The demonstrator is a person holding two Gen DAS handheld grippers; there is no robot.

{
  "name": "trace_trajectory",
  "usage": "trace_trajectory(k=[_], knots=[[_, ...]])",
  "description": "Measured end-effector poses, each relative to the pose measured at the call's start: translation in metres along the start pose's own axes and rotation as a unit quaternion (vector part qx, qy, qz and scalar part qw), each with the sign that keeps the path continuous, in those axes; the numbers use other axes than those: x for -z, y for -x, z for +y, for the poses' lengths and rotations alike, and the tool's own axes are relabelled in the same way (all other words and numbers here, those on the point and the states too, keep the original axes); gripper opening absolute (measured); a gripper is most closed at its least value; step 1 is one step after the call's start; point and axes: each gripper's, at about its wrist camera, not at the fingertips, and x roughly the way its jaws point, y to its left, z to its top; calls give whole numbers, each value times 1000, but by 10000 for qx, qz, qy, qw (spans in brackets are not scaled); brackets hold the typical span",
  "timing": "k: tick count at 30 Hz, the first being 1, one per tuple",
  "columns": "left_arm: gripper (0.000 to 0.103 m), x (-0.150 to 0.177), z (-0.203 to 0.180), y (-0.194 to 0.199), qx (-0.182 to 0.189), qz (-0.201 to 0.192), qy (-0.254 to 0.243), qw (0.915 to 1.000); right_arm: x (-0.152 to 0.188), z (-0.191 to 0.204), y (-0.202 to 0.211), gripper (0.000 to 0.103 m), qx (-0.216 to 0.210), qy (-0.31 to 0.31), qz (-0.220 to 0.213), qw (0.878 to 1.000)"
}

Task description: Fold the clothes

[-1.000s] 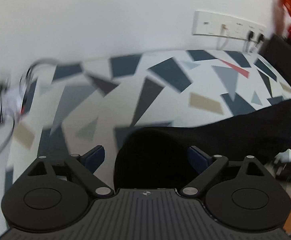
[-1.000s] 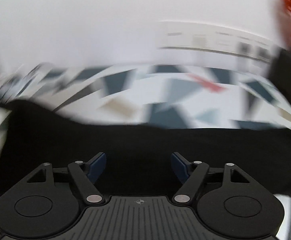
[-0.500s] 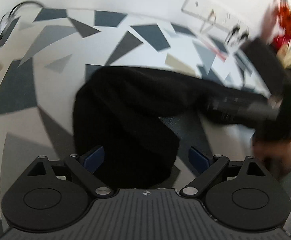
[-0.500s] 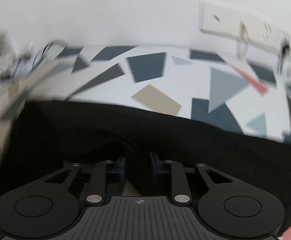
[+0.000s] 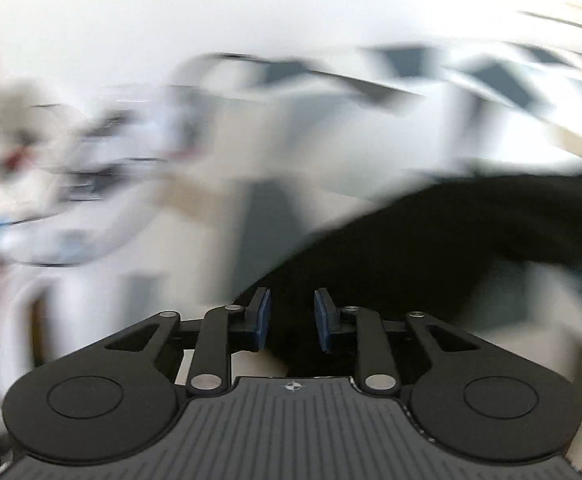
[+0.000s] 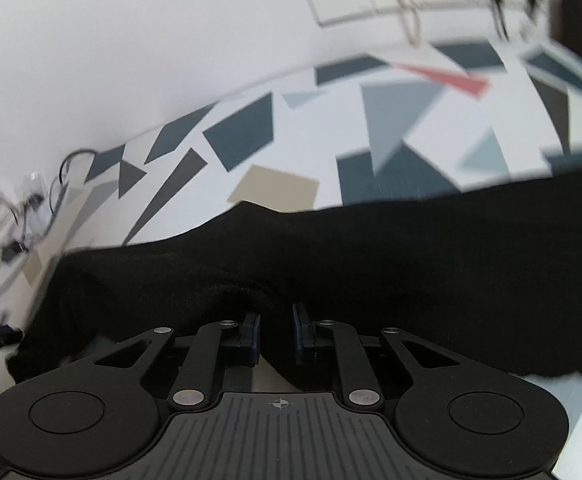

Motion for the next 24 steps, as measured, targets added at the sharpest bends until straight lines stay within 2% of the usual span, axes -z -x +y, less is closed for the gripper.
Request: trace_trajectory(k=[2,3,4,5,7,9,12,13,14,16,20,22,23,24], knots=[[41,-10,29,0,183,-42,711,9973,3,-1,0,15,-58,-178,22,9998],[55,-11,38,1,421,-33,1059,9935,2,2,0,17,-12,-124,40,9999],[67,-11,45,2,684,-14,1382,9880,1,4,0,19,34,-71,59,10000],[70,-9,49,2,1010,35,1679,9806,0,7,0,21,80,-17,77,9999],[71,1,51,0,1712,270,2139,9614,-1,17,0,29,190,241,121,9995],[71,17,51,-7,2194,669,2582,9385,-1,30,1,37,278,589,130,9978],[71,44,48,-20,2708,1207,3210,8995,1,45,4,44,317,942,118,9950],[71,53,47,-24,2835,1351,3356,8881,2,49,5,45,321,1016,116,9942],[71,61,46,-27,2888,1450,3470,8805,2,52,5,45,327,1088,115,9935],[72,67,51,-29,2896,1241,3683,8747,3,58,4,46,333,1185,119,9923],[72,61,61,-46,2591,1070,3903,8770,2,64,-2,47,438,1284,142,9906],[68,56,63,-54,2431,918,3957,8809,1,67,-5,47,508,1305,110,9901],[56,53,63,-57,2352,793,3896,8869,-1,68,-6,47,524,1306,86,9900],[14,49,62,-61,2239,706,3734,8975,-3,70,-8,47,502,1302,54,9902]])
